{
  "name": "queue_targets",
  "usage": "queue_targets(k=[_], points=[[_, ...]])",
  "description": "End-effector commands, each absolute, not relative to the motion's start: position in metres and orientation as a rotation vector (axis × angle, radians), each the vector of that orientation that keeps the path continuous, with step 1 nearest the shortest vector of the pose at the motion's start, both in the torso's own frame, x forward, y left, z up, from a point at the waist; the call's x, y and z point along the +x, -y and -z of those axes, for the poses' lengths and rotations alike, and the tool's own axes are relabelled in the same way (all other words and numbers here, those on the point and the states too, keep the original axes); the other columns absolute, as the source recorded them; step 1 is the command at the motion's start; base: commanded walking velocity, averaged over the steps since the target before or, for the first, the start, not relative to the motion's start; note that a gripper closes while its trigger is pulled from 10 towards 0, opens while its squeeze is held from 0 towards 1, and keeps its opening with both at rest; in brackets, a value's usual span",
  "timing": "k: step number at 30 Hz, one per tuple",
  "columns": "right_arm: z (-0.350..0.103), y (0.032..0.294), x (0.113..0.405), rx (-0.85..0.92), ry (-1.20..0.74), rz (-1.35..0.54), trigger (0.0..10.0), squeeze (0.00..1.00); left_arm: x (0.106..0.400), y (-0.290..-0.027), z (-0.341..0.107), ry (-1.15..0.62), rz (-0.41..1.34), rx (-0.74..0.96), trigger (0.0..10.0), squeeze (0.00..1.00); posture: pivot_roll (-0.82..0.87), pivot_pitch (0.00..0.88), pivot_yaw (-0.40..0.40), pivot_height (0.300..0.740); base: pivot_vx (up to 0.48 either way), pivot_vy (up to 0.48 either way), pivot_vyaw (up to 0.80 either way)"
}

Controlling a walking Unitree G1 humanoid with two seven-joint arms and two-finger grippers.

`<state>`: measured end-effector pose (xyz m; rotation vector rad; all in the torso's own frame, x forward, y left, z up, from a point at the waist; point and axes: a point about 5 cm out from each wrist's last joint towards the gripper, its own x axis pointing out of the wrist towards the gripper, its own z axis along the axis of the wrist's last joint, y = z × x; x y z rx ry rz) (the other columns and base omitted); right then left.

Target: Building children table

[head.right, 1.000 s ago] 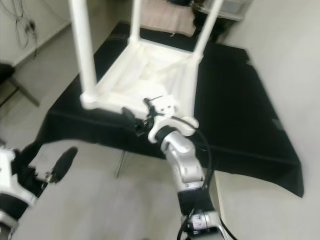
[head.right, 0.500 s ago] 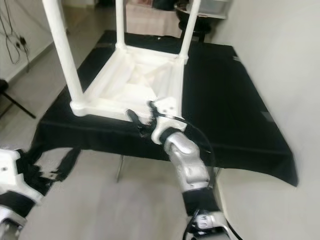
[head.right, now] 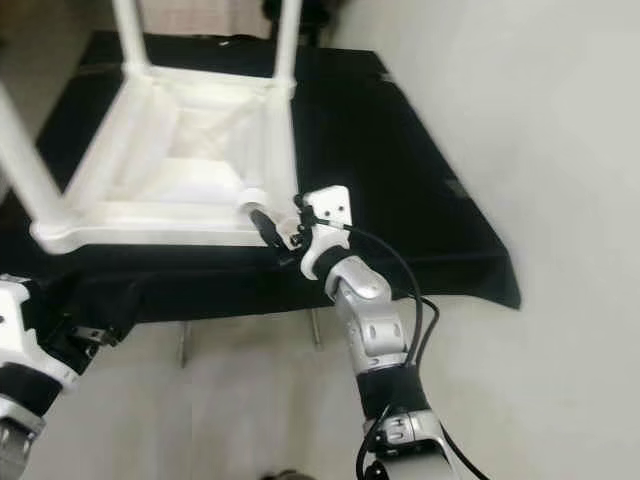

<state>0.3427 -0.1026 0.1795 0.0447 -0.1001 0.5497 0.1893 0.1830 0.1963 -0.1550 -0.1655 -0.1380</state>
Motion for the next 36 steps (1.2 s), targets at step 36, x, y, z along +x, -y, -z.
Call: queue_targets(k=[36], points=[[-0.1882,0.0968,0.3430,0.028,0.141,-0.601,10.0,0.00,0.1864,-0.1872,-0.1937,0.169,0.122,-0.160,10.0,0.00,-0.11,0.087,-0.114,0.740,0.000,0.000,0.00]])
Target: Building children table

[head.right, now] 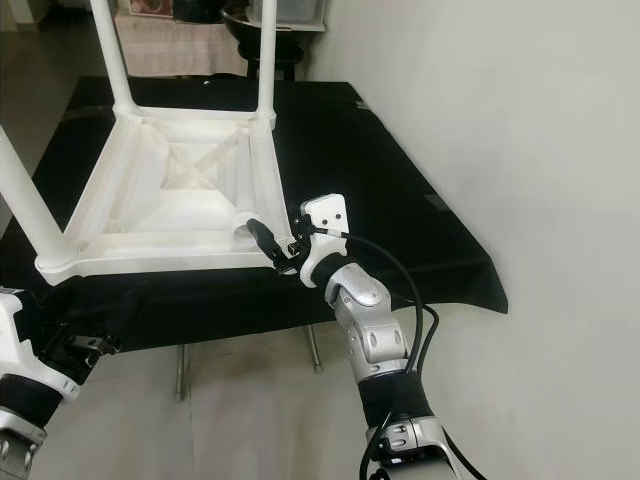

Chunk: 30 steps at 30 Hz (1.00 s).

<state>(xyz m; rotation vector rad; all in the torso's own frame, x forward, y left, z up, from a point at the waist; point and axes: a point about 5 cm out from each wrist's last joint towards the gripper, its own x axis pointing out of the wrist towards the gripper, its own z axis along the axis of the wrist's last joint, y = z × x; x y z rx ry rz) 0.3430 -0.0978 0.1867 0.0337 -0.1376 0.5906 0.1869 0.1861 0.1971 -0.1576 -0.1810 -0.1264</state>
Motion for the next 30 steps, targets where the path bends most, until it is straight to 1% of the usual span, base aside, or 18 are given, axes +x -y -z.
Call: queue_targets(k=[1,11,24,26,27,29,30], points=[[-0.188,0.097,0.343,0.028,0.141,-0.601,10.0,0.00,0.186,-0.187,-0.194,0.169,0.122,-0.160,10.0,0.00,-0.11,0.087,-0.114,0.740,0.000,0.000,0.00],[-0.192,0.098,0.345,0.008,0.152,-0.606,10.0,0.00,0.186,-0.186,-0.195,0.172,0.123,-0.161,10.0,0.00,-0.11,0.092,-0.115,0.740,0.000,0.000,0.00],[-0.201,0.101,0.349,-0.064,0.181,-0.607,10.0,0.00,0.185,-0.186,-0.196,0.171,0.127,-0.158,10.0,0.00,-0.10,0.098,-0.113,0.740,0.000,0.000,0.00],[-0.204,0.102,0.352,-0.129,0.190,-0.614,10.0,0.00,0.185,-0.185,-0.196,0.170,0.129,-0.155,10.0,0.00,-0.10,0.100,-0.114,0.740,0.000,0.000,0.00],[-0.204,0.102,0.352,-0.129,0.190,-0.614,10.0,0.00,0.185,-0.185,-0.196,0.170,0.129,-0.155,10.0,0.00,-0.10,0.100,-0.114,0.740,0.000,0.000,0.00],[-0.207,0.103,0.355,-0.232,0.200,-0.641,10.0,0.00,0.185,-0.185,-0.196,0.168,0.132,-0.144,10.0,0.00,-0.10,0.102,-0.115,0.740,0.000,0.000,0.00],[-0.207,0.103,0.355,-0.232,0.200,-0.641,10.0,0.00,0.185,-0.185,-0.196,0.168,0.132,-0.144,10.0,0.00,-0.10,0.102,-0.115,0.740,0.000,0.000,0.00]])
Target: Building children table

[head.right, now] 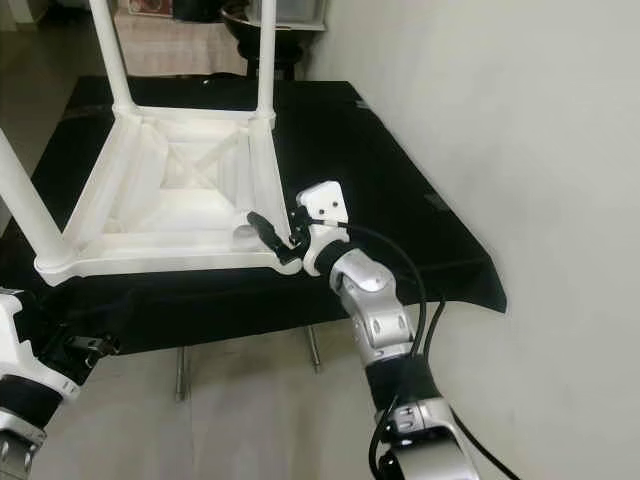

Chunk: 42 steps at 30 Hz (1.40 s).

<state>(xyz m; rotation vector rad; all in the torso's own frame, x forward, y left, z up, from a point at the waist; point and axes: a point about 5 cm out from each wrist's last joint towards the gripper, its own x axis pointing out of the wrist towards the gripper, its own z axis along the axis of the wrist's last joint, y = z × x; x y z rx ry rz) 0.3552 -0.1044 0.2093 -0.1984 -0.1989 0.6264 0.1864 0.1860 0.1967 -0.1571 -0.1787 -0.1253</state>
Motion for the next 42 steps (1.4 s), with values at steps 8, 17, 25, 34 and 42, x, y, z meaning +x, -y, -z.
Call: queue_targets(k=[8,17,25,34,42], points=[[-0.201,0.123,0.360,-0.861,0.107,-0.792,10.0,0.00,0.182,-0.177,-0.196,0.118,0.210,-0.076,10.0,0.00,-0.08,0.125,-0.114,0.740,0.000,0.000,0.00],[-0.218,0.133,0.374,-0.980,0.063,-0.759,10.0,0.00,0.179,-0.174,-0.197,0.109,0.226,-0.078,10.0,0.00,-0.08,0.139,-0.117,0.740,0.000,0.000,0.00],[-0.205,0.080,0.370,-0.897,0.085,-0.842,10.0,0.00,0.178,-0.174,-0.198,0.113,0.210,-0.098,10.0,0.00,-0.07,0.149,-0.125,0.740,0.000,0.000,0.00],[-0.214,0.075,0.382,-0.815,0.098,-0.751,10.0,0.00,0.176,-0.173,-0.198,0.121,0.187,-0.117,10.0,0.00,-0.08,0.151,-0.138,0.740,0.000,0.000,0.00],[-0.220,0.084,0.384,-0.770,0.108,-0.737,10.0,0.00,0.177,-0.171,-0.197,0.098,0.203,-0.107,10.0,0.00,-0.08,0.143,-0.124,0.740,0.000,0.240,0.00]])
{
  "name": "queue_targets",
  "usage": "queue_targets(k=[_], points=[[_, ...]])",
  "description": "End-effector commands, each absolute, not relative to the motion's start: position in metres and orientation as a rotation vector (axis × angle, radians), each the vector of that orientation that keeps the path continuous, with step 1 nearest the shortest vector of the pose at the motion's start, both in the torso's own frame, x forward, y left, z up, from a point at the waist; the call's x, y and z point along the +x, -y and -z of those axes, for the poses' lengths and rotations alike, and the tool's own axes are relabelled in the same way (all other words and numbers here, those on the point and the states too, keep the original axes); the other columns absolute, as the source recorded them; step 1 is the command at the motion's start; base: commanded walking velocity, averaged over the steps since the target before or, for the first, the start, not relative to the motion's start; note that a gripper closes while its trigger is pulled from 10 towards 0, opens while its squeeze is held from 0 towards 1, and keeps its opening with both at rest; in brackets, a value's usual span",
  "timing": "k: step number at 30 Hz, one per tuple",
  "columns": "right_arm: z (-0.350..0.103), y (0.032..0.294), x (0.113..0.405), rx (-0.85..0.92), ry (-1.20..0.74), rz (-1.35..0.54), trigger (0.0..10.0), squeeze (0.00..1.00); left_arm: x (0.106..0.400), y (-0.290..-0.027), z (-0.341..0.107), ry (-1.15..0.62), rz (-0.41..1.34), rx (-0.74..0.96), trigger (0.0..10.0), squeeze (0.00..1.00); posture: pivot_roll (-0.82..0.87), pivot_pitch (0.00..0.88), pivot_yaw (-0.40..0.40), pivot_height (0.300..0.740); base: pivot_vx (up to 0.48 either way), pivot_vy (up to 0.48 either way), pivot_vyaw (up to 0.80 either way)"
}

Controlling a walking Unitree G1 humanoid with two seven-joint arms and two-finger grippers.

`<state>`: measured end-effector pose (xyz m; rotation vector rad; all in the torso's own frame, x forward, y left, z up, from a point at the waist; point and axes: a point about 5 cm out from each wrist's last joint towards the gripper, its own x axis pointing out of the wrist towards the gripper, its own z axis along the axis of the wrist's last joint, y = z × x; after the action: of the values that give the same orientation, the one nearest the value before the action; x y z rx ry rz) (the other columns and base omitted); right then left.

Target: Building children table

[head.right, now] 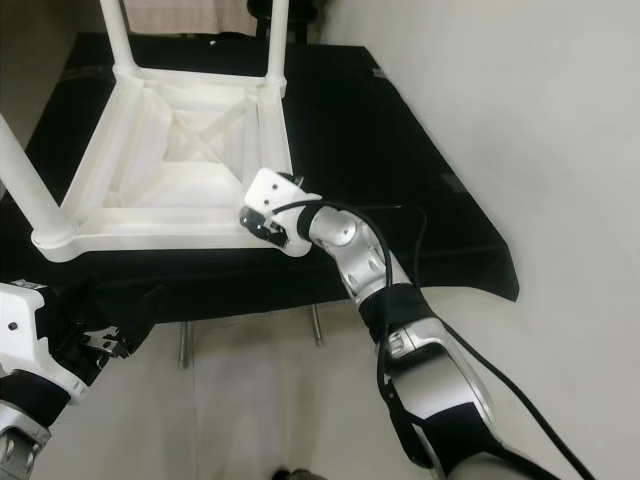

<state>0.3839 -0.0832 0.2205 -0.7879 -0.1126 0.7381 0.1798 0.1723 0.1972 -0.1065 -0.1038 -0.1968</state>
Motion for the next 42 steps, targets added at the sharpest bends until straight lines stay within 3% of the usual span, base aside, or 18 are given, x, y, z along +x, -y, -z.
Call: queue_targets(k=[1,18,24,31,42], points=[[-0.220,0.084,0.384,-0.770,0.108,-0.737,10.0,0.00,0.177,-0.171,-0.197,0.098,0.203,-0.107,10.0,0.00,-0.08,0.143,-0.124,0.740,0.000,0.000,0.00],[-0.221,0.087,0.388,-0.889,0.130,-0.708,10.0,0.00,0.177,-0.172,-0.199,0.104,0.197,-0.101,10.0,0.00,-0.08,0.146,-0.123,0.740,0.000,0.000,0.00],[-0.208,0.084,0.385,-1.014,0.090,-0.774,10.0,0.00,0.177,-0.172,-0.199,0.105,0.195,-0.102,10.0,0.00,-0.07,0.147,-0.124,0.740,0.000,0.000,0.00],[-0.209,0.062,0.383,-0.952,0.125,-0.802,10.0,0.00,0.176,-0.172,-0.199,0.100,0.204,-0.099,10.0,0.00,-0.05,0.158,-0.121,0.740,0.000,0.000,0.00],[-0.218,0.064,0.397,-0.928,0.099,-0.661,10.0,0.00,0.174,-0.170,-0.201,0.102,0.202,-0.102,10.0,0.00,-0.04,0.171,-0.134,0.740,0.000,0.000,0.00]])
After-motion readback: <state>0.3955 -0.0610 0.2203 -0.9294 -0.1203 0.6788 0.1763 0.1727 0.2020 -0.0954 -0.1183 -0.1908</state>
